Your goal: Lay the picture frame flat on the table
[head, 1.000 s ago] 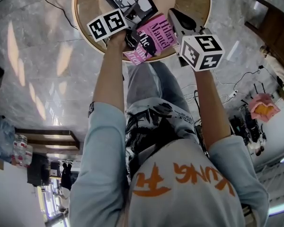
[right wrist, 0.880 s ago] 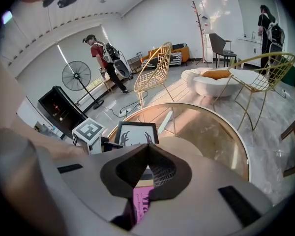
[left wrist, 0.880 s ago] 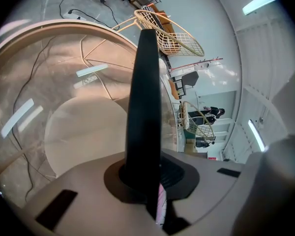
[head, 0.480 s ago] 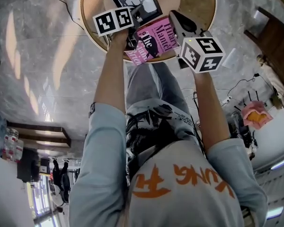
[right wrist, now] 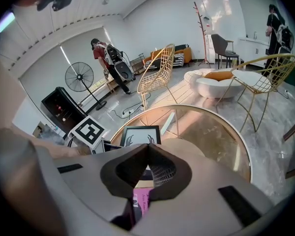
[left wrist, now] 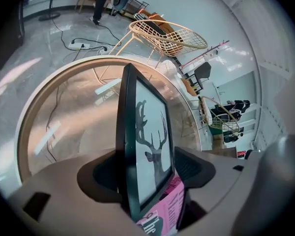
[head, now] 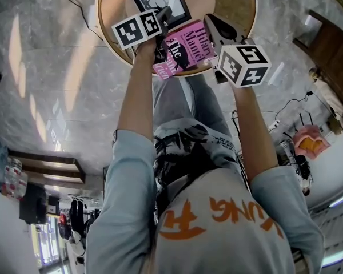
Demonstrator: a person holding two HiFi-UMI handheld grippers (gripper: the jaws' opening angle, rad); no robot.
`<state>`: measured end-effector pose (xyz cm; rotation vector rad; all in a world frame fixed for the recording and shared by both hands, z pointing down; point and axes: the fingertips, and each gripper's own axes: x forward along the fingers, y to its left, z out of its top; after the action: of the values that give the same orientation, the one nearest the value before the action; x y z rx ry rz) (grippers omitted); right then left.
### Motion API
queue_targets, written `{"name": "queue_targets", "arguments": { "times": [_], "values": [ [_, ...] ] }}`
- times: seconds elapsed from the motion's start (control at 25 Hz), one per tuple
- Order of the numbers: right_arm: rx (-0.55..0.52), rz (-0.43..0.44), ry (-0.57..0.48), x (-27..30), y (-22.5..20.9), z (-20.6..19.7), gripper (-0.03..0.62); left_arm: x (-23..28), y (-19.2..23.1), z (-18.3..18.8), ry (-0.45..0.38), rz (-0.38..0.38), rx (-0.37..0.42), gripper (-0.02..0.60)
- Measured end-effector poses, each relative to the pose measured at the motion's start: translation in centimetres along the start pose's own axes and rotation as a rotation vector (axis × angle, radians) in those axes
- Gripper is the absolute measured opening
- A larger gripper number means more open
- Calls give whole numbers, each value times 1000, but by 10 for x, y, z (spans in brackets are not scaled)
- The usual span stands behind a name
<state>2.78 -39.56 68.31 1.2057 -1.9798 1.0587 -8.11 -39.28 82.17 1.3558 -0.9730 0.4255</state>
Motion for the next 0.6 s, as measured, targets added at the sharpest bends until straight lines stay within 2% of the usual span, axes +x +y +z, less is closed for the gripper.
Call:
{"name": "queue_targets", "arguments": {
  "times": [0.16, 0.24, 0.44, 0.6],
  "values": [
    [-11, 0, -8, -10, 1, -3, -3, -9, 10, -8, -28, 74, 28, 331],
    [-18, 1, -17, -15, 3, -1, -5, -15, 16, -12, -38, 85, 10, 333],
    [-7, 25, -52, -36, 12, 1, -5, -33, 8, -25, -87, 31, -50, 336],
    [-29, 44, -83, -51, 22, 2, -5, -58, -3, -30, -173, -9, -75, 332]
  ]
}}
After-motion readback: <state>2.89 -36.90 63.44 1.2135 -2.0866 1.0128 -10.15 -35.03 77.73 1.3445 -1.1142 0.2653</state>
